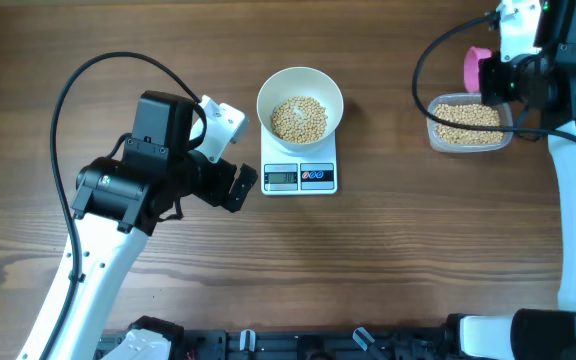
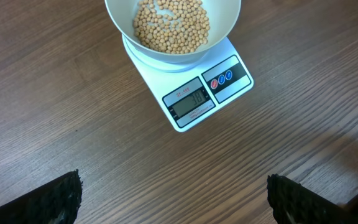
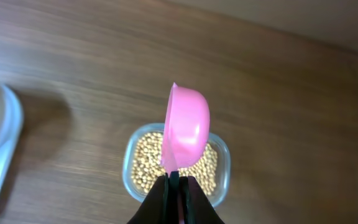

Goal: Scoop item into bowl and weigh 150g on scale
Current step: 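Carry the empty scoop with the right gripper back to the soybean tub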

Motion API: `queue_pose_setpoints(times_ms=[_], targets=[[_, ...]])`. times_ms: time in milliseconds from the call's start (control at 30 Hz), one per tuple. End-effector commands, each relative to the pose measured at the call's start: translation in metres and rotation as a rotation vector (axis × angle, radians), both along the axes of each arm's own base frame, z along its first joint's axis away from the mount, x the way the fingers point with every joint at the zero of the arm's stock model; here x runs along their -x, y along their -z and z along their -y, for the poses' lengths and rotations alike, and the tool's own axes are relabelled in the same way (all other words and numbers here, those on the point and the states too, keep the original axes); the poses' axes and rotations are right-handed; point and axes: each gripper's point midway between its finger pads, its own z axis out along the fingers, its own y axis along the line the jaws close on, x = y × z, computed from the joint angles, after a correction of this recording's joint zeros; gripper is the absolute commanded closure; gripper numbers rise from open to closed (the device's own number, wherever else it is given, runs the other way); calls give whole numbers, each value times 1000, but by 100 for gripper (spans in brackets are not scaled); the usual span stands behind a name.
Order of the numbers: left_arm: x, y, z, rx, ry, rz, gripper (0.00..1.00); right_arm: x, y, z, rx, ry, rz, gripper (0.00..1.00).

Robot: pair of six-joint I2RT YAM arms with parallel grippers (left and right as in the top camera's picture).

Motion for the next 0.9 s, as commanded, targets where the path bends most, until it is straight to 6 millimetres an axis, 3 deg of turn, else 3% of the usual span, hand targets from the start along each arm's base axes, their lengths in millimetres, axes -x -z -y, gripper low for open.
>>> queue_pose_setpoints(times_ms=[0, 233, 300, 600, 733, 867], targets=[[-2, -5, 0, 0, 14, 20, 0, -5, 6, 17, 5, 146, -3, 96], [-2, -5, 0, 0, 14, 20, 0, -3, 6, 23, 17, 188, -4, 96], [-2, -5, 0, 0, 14, 20, 0, -1, 6, 30, 6, 268, 6, 96], [-2, -5, 0, 0, 14, 20, 0, 11, 17, 26, -4, 263, -63, 96], [-2, -5, 0, 0, 14, 20, 0, 21, 44, 27, 15, 269, -188, 96], [-2, -5, 0, 0, 14, 20, 0, 12, 66, 49, 133, 329, -238, 96]])
